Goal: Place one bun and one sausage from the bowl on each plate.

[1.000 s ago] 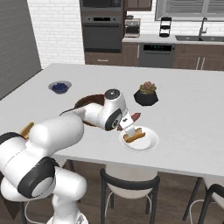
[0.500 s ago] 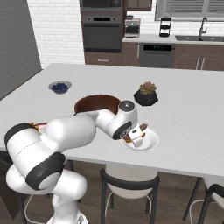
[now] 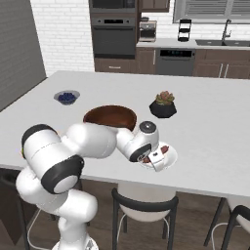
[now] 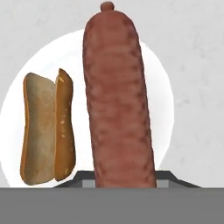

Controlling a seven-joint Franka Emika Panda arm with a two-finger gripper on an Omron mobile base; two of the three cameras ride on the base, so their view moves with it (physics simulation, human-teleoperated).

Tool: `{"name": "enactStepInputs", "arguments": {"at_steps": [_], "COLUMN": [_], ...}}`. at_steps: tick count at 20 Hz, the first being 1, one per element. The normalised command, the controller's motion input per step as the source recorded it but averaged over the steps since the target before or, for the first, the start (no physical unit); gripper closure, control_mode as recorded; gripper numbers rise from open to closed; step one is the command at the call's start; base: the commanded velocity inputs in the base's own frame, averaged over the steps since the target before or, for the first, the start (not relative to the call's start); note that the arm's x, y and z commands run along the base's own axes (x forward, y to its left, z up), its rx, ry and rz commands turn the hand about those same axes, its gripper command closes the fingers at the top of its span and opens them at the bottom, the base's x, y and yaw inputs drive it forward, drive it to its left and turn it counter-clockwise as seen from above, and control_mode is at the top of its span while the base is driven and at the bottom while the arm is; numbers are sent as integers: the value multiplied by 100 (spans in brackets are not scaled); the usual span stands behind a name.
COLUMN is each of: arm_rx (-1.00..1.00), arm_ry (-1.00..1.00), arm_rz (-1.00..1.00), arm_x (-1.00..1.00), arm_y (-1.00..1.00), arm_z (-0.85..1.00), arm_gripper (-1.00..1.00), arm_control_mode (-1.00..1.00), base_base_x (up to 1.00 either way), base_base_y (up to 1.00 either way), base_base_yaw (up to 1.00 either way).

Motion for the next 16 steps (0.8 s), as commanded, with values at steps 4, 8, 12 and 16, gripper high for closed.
{"name": "enactStepInputs", "arguments": {"at_steps": [4,8,12,16], "arm_rx": [0,0,0,0], "arm_ry": [2,0,0,0], "arm_rz": [0,0,0,3], "arm_x": [54,26,5,-1], "arm_y": [-4,-31,-28,-4], "arm_z": [-7,0,0,0], "arm_gripper": [-100,-100,-100,-100], "arm_control_mode": [-100,-100,-100,-100], "base_base_x": [0,0,0,0], "base_base_y": [0,0,0,0], "base_base_yaw": [0,0,0,0]}}
